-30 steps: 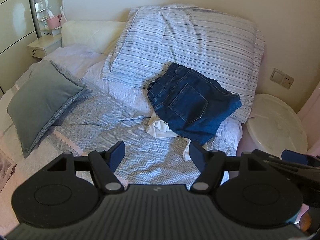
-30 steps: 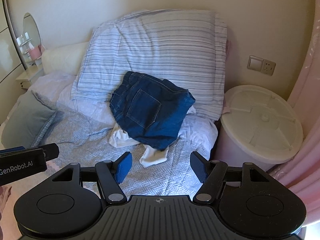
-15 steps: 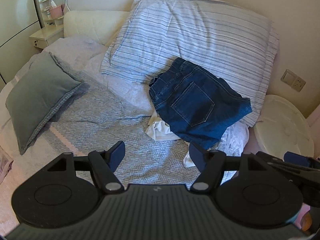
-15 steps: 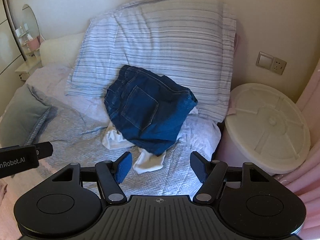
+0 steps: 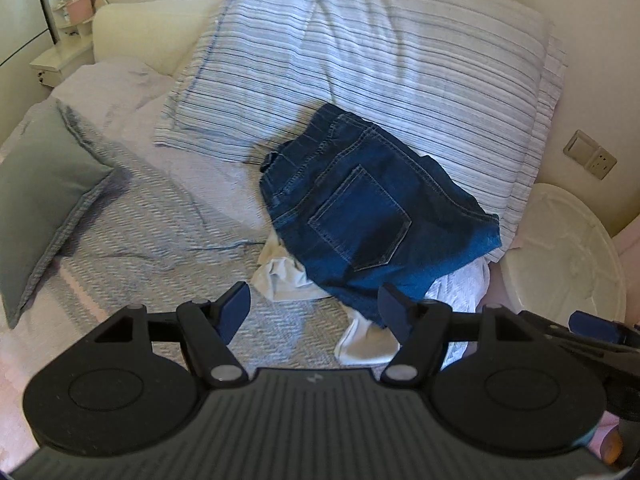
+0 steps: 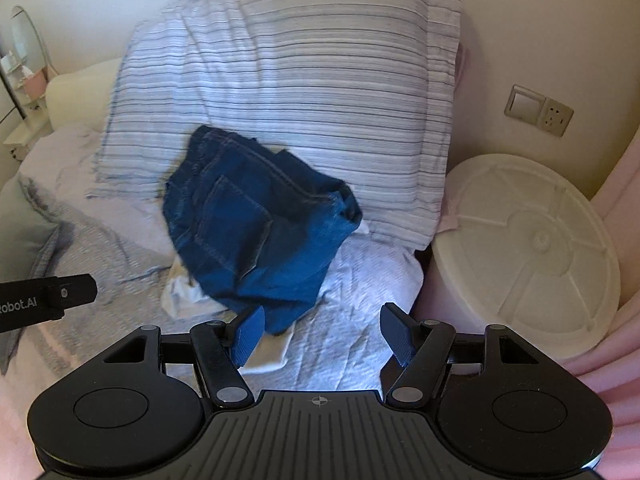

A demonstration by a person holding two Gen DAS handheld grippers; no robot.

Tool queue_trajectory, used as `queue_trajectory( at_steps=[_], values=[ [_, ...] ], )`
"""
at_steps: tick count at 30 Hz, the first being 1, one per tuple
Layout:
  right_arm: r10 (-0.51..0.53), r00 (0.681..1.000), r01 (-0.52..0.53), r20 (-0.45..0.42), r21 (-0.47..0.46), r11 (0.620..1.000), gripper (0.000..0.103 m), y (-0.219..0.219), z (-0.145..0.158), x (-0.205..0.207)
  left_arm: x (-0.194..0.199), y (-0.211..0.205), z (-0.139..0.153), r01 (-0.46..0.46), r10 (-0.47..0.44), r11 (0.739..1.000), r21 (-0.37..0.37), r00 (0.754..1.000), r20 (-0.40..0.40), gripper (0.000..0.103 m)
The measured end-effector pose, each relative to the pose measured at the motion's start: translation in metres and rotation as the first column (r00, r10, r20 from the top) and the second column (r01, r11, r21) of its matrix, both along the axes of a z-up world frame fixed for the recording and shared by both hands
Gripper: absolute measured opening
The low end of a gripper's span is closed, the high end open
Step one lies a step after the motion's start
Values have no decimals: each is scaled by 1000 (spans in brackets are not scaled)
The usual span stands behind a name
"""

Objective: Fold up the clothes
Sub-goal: 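Grasp the waistband of the blue jeans with the right gripper and lift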

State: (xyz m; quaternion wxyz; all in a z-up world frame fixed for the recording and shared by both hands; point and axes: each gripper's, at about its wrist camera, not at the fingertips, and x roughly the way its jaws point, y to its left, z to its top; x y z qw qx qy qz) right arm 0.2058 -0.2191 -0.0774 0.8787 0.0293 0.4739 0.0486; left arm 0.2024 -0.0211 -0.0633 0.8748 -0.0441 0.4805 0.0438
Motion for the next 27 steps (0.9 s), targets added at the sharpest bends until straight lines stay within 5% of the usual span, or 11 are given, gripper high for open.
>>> queue_trajectory(
  at_steps=[25,27],
  values=[
    [139,985,-134,-98,59,989,67,-5,-77,138,152,-9,-82,-14,6,999,-52,987,-160,67],
    [170,980,-166,-101,48,985,53,-1,-86,143,154,-5,-89,-30,19,998,-56,984,-174,67]
  ],
)
